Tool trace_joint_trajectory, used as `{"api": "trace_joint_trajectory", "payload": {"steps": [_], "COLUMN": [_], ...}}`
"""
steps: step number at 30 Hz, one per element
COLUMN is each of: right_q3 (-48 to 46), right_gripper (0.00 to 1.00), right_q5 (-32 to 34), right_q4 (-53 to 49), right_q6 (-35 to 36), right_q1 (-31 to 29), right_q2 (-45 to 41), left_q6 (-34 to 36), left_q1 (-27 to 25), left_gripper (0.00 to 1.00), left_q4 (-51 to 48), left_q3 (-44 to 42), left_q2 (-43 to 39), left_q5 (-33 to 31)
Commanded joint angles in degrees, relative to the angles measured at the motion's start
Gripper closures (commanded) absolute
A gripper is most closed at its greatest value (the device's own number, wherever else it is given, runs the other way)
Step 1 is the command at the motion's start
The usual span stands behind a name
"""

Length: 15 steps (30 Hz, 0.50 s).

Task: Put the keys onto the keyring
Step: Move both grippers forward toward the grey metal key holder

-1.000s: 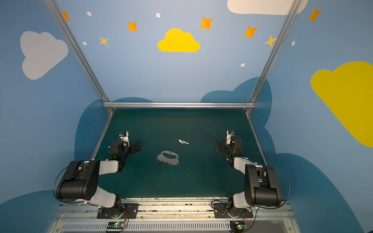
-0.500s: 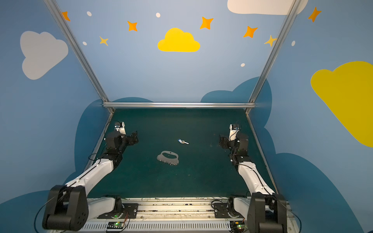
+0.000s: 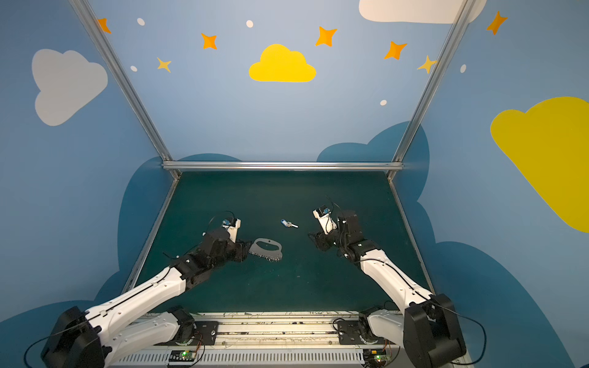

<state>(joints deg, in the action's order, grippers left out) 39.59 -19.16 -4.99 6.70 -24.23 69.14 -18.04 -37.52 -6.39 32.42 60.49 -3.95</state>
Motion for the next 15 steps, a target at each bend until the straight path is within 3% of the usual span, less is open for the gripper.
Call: {"api": "trace_joint_trajectory", "payload": {"steps": [1,15], "right_q3": [2.65,7.78], "right_gripper": [0.43,0.52], "right_q5": [-0.48,1.49], "right_q4": [-3.60,-6.68], "right_q6": [-0.60,-7.51], "right_q1": [-2.58,-11.56], "right_q2": [2.95,12.10], "left_q6": [-3.04,-1.96], "left_q1": [-2.62,-7.37], "left_gripper": [0.58,0.66], "left_q4": [-2.58,-3.91], "left_q3": [0.45,4.28], "left_q2": [1.87,10.67], "left_q5": [-3.69,-4.46]}}
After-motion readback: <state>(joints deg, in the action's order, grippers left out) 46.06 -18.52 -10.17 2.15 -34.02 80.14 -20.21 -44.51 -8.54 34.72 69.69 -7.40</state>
